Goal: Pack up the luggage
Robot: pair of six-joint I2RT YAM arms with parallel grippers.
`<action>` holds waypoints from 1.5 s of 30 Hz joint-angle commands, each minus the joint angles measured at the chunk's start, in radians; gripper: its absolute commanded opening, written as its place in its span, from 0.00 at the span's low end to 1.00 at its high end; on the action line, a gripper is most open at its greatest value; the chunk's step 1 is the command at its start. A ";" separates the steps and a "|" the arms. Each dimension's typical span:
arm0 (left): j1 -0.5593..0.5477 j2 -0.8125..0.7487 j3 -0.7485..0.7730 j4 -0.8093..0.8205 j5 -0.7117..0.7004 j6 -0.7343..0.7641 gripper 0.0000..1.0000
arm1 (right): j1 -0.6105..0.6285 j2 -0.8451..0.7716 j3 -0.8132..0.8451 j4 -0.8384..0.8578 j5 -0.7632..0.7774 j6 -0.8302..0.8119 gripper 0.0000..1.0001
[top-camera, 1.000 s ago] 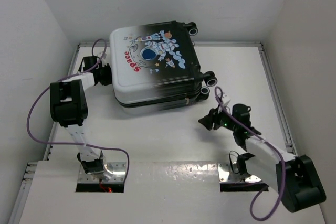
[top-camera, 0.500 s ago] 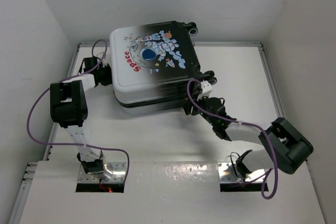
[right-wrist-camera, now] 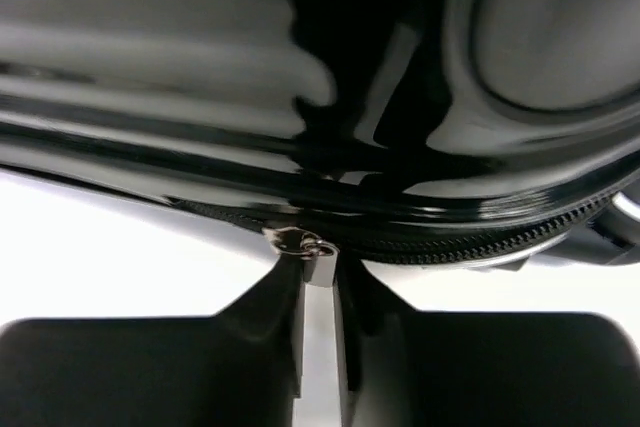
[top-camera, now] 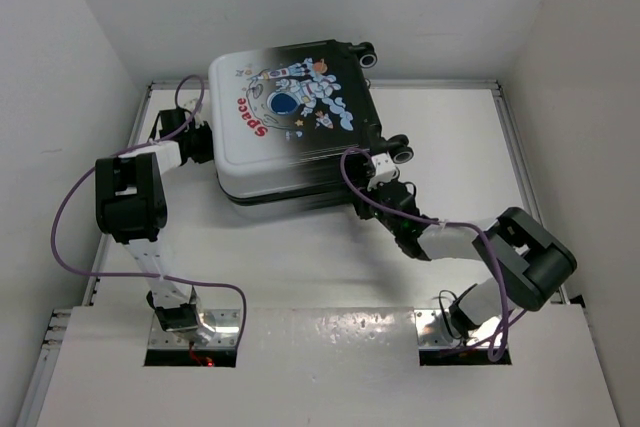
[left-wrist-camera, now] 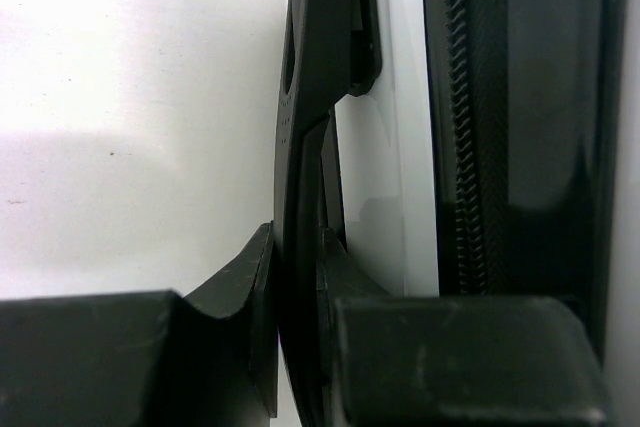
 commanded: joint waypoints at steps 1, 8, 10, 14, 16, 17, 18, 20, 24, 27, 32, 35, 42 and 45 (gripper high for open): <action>-0.052 0.031 -0.063 -0.115 0.066 0.032 0.10 | -0.021 -0.028 0.041 0.190 0.022 -0.065 0.07; -0.052 0.031 -0.072 -0.115 0.066 0.032 0.10 | -0.036 -0.176 -0.086 0.297 -0.059 -0.203 0.00; -0.052 0.031 -0.072 -0.115 0.066 0.032 0.10 | -0.037 -0.199 -0.125 0.297 -0.073 -0.222 0.00; -0.052 0.031 -0.072 -0.115 0.066 0.032 0.10 | -0.033 -0.242 -0.169 0.325 -0.116 -0.287 0.00; -0.052 0.031 -0.072 -0.115 0.066 0.032 0.10 | -0.034 -0.248 -0.169 0.316 -0.119 -0.320 0.00; -0.052 0.031 -0.072 -0.115 0.066 0.032 0.10 | -0.034 -0.248 -0.163 0.296 -0.111 -0.323 0.00; -0.052 0.031 -0.072 -0.115 0.066 0.032 0.10 | -0.040 -0.248 -0.162 0.293 -0.105 -0.320 0.00; -0.052 0.031 -0.072 -0.115 0.066 0.032 0.10 | -0.048 -0.245 -0.166 0.306 -0.104 -0.318 0.00; -0.052 0.031 -0.072 -0.115 0.066 0.032 0.10 | -0.060 -0.250 -0.162 0.306 -0.166 -0.286 0.00; -0.052 0.031 -0.072 -0.115 0.066 0.032 0.10 | -0.062 -0.233 -0.143 0.320 -0.211 -0.234 0.00; -0.052 0.031 -0.072 -0.115 0.066 0.032 0.10 | -0.076 -0.165 -0.062 0.314 -0.217 -0.117 0.02; -0.043 0.031 -0.072 -0.115 0.066 0.032 0.10 | -0.093 -0.131 -0.025 0.312 -0.240 -0.070 0.06; -0.043 0.041 -0.072 -0.115 0.066 0.032 0.10 | -0.088 -0.076 0.027 0.306 -0.234 -0.031 0.19; -0.034 0.041 -0.072 -0.115 0.066 0.032 0.10 | -0.088 -0.070 0.028 0.305 -0.217 -0.027 0.21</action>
